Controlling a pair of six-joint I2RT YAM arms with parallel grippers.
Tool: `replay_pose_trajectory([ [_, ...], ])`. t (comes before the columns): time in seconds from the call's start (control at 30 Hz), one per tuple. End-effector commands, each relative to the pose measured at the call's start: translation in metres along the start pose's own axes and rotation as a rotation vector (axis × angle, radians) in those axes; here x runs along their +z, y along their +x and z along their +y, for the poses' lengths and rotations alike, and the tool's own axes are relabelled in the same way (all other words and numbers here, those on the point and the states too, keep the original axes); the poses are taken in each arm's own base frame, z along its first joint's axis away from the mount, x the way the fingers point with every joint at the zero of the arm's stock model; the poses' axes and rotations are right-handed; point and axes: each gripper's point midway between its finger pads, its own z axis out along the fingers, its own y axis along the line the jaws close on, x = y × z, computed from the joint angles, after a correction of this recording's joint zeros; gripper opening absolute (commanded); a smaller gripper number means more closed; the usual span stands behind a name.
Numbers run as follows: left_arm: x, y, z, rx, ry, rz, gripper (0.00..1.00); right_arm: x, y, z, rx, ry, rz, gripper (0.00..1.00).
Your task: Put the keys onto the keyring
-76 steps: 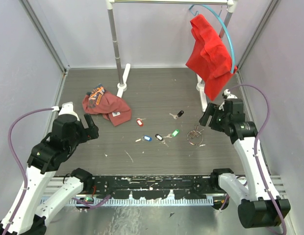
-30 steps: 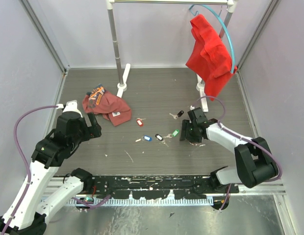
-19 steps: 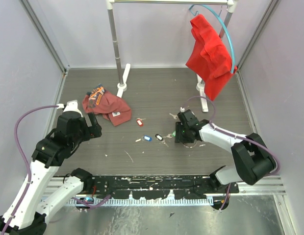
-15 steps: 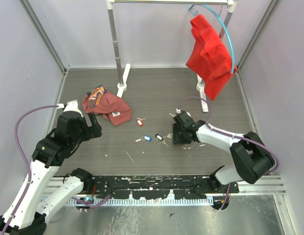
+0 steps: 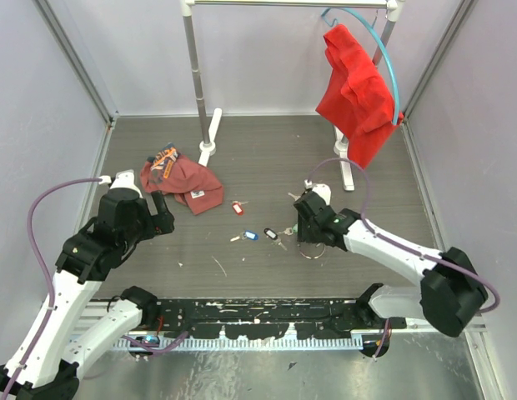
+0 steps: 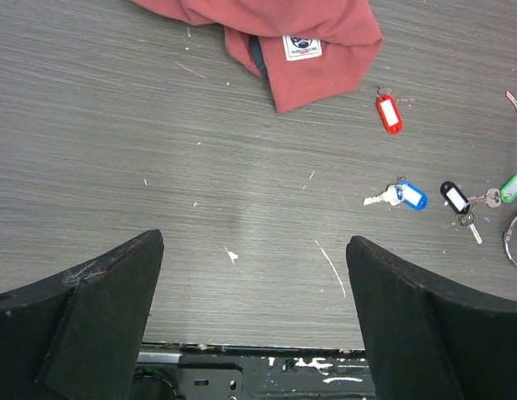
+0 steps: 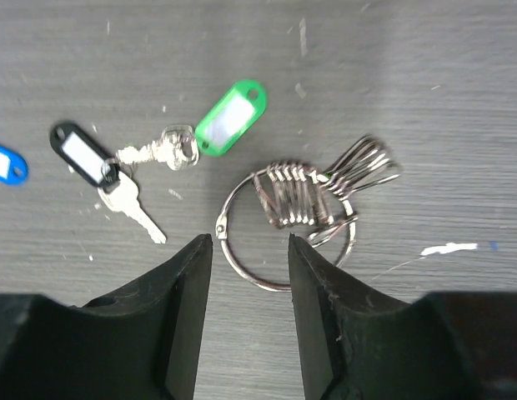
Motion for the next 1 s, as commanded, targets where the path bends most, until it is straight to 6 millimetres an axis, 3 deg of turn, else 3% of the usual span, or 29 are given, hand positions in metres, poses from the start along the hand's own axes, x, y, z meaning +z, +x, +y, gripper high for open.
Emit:
replay_pose_trajectory([
  [0.0,0.003,0.000,-0.003,0.006,0.015,-0.007,0.98,-0.019,-0.042,-0.021,0.093,0.105,-0.157,0.48],
  [0.1,0.003,-0.001,-0.004,0.006,0.017,-0.006,0.98,-0.012,-0.038,-0.024,0.071,0.093,-0.110,0.46],
  [0.33,0.003,0.000,-0.003,0.006,0.016,-0.005,0.98,0.003,-0.023,-0.010,-0.051,0.009,0.000,0.40],
  [0.67,0.004,0.000,-0.004,0.007,0.015,-0.002,0.98,0.011,-0.016,-0.002,-0.091,-0.047,0.068,0.32],
  [0.97,0.005,0.000,-0.004,0.010,0.015,0.001,0.98,0.017,-0.010,0.000,-0.097,-0.054,0.097,0.30],
])
